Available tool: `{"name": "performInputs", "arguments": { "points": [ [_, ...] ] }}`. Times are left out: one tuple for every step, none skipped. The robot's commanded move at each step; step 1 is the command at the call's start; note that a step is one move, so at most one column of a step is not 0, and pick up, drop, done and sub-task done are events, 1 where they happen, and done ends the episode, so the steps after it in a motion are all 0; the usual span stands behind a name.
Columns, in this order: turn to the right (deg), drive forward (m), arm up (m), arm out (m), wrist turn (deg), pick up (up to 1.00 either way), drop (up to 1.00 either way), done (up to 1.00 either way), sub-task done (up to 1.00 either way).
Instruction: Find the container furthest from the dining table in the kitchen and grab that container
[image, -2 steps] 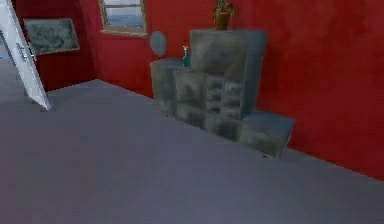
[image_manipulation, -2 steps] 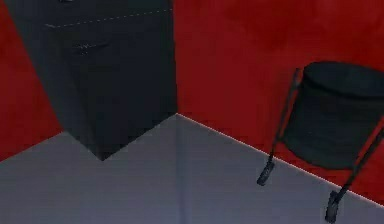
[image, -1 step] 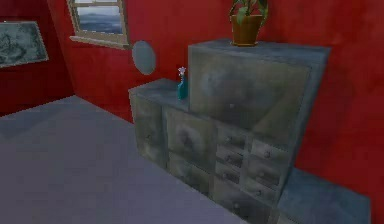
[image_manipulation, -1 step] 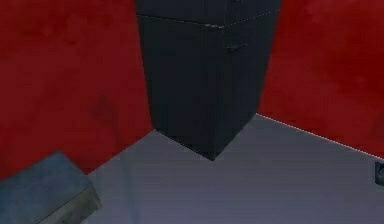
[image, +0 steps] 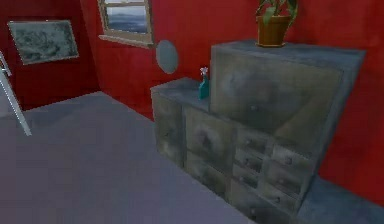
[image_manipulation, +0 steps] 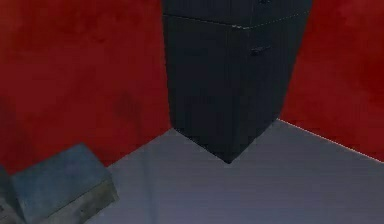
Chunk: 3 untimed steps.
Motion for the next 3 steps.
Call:
{"name": "performInputs", "arguments": {
  "points": [
    [0.0, 0.4, 0.0, 0.0, 0.0, 0.0, 0.0, 0.0, 0.0],
    [-45.0, 0.0, 0.0, 0.0, 0.0, 0.0, 0.0, 0.0, 0.0],
    [-36.0, 0.0, 0.0, 0.0, 0.0, 0.0, 0.0, 0.0, 0.0]
  ]
}}
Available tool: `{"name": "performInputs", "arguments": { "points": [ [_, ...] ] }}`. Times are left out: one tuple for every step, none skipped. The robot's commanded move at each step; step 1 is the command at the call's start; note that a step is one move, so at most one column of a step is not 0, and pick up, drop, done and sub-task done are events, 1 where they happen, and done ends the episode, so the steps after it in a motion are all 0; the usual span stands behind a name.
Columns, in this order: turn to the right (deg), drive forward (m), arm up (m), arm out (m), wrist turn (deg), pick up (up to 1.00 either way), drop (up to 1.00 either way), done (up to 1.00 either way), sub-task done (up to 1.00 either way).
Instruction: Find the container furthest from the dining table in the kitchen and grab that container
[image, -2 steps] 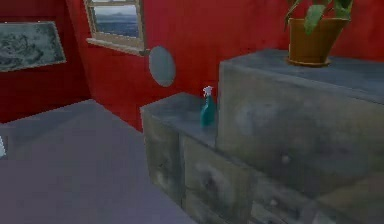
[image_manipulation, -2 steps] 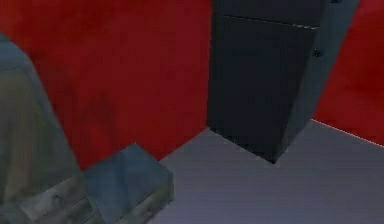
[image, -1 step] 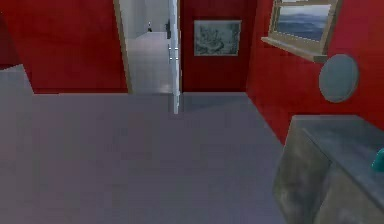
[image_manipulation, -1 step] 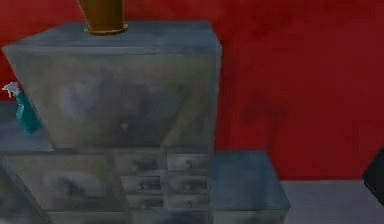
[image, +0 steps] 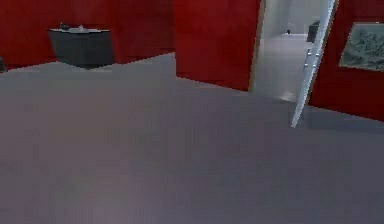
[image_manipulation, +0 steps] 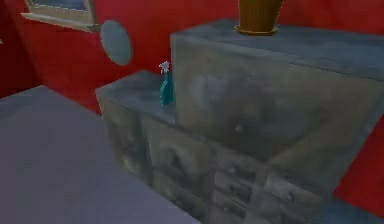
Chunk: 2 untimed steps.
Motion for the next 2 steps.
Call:
{"name": "performInputs", "arguments": {
  "points": [
    [45.0, 0.0, 0.0, 0.0, 0.0, 0.0, 0.0, 0.0, 0.0],
    [18.0, 0.0, 0.0, 0.0, 0.0, 0.0, 0.0, 0.0, 0.0]
  ]
}}
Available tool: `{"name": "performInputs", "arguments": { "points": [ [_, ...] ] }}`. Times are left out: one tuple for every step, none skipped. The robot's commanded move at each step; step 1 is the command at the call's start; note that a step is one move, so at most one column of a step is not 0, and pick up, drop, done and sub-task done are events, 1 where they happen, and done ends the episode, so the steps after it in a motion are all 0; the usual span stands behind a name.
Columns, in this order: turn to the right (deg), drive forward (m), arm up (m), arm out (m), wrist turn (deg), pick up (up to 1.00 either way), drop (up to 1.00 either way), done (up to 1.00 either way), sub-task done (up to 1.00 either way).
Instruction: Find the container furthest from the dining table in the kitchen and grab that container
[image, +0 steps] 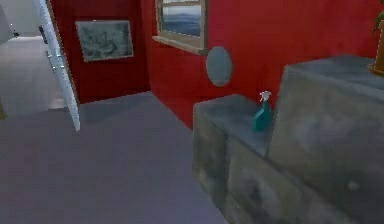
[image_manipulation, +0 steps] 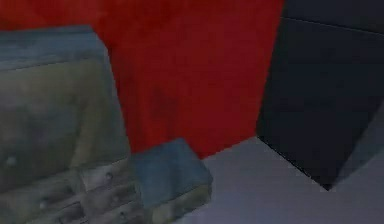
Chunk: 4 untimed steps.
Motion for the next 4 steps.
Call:
{"name": "performInputs", "arguments": {
  "points": [
    [0.0, 0.55, 0.0, 0.0, 0.0, 0.0, 0.0, 0.0, 0.0],
    [-42.0, 0.0, 0.0, 0.0, 0.0, 0.0, 0.0, 0.0, 0.0],
    [0.0, 0.0, 0.5, 0.0, 0.0, 0.0, 0.0, 0.0, 0.0],
    [0.0, 0.0, 0.38, 0.0, 0.0, 0.0, 0.0, 0.0, 0.0]
  ]
}}
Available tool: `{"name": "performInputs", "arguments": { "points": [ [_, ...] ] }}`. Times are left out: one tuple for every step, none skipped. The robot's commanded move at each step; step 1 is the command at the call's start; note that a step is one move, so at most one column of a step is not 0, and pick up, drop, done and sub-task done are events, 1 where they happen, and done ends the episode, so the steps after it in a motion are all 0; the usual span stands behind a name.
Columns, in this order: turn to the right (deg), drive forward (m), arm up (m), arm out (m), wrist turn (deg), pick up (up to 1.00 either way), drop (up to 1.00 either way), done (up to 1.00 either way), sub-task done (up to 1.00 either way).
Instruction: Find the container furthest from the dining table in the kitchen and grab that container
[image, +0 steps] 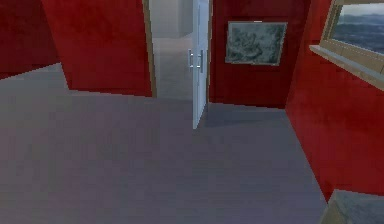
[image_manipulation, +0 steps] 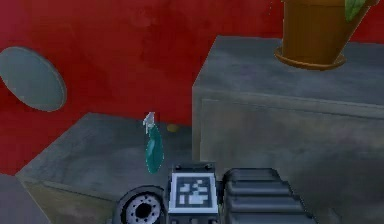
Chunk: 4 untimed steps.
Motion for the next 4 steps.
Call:
{"name": "performInputs", "arguments": {
  "points": [
    [0.0, 0.0, 0.0, 0.24, 0.0, 0.0, 0.0, 0.0, 0.0],
    [0.0, 0.0, 0.0, 0.0, 45.0, 0.0, 0.0, 0.0, 0.0],
    [0.0, 0.0, 0.0, 0.0, 45.0, 0.0, 0.0, 0.0, 0.0],
    [0.0, 0.0, 0.0, 0.0, 45.0, 0.0, 0.0, 0.0, 0.0]
  ]
}}
